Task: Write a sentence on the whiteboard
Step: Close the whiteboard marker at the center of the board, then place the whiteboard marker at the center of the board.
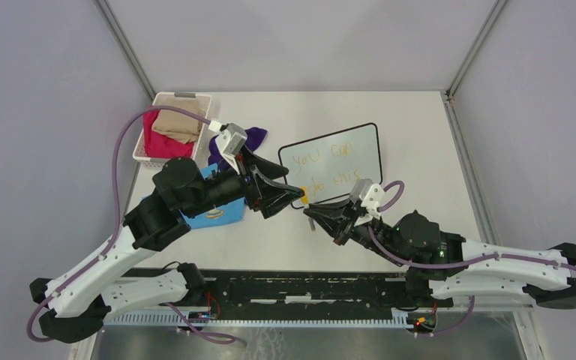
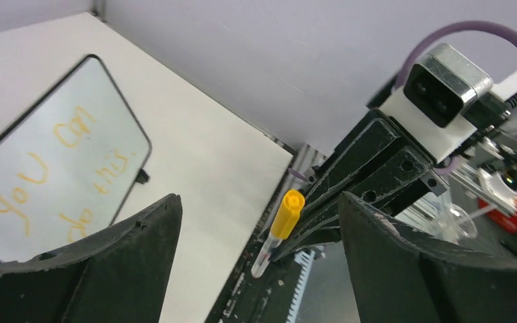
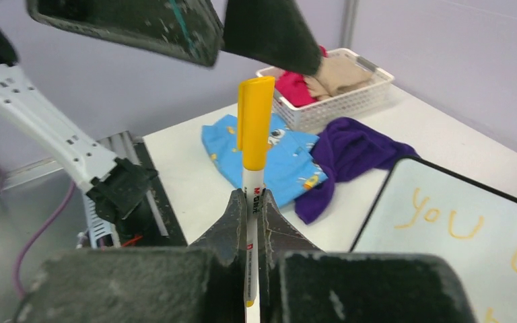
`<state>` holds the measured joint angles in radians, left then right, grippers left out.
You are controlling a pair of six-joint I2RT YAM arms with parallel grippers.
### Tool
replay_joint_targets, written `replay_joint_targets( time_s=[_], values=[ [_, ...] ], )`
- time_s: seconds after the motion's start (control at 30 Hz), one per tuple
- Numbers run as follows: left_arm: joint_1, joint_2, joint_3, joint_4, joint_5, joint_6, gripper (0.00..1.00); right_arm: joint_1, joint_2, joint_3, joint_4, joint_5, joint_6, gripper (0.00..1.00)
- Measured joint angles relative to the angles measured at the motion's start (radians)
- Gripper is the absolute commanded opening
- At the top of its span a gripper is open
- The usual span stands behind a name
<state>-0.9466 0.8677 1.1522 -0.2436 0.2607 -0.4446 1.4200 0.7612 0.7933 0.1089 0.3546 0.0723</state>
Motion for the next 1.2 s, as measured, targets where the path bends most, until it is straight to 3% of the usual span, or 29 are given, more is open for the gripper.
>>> replay_joint_targets(
  time_s=[0.33,0.53,0.8,1.0,1.2],
  values=[
    [0.0,-0.098,-0.017,-0.061,-0.517,0.144,0.94,-0.038,-0.033,0.003,-0.238,0.373,-0.014,0.0],
    [0.0,-0.075,-0.127,-0.045,-0.791,0.245,0.92,-0.304,0.007,0.003,-0.394,0.438,0.015,0.0],
    [0.0,0.052,-0.263,-0.041,-0.881,0.27,0.89,-0.774,0.075,-0.02,-0.506,0.301,0.086,0.0],
    [0.0,0.012,-0.289,-0.034,-0.913,0.271,0.89,-1.061,0.107,-0.087,-0.489,0.195,0.142,0.0],
    [0.0,-0.072,-0.307,-0.029,-0.929,0.27,0.89,-1.236,0.25,-0.179,-0.438,0.119,0.187,0.0]
  ],
)
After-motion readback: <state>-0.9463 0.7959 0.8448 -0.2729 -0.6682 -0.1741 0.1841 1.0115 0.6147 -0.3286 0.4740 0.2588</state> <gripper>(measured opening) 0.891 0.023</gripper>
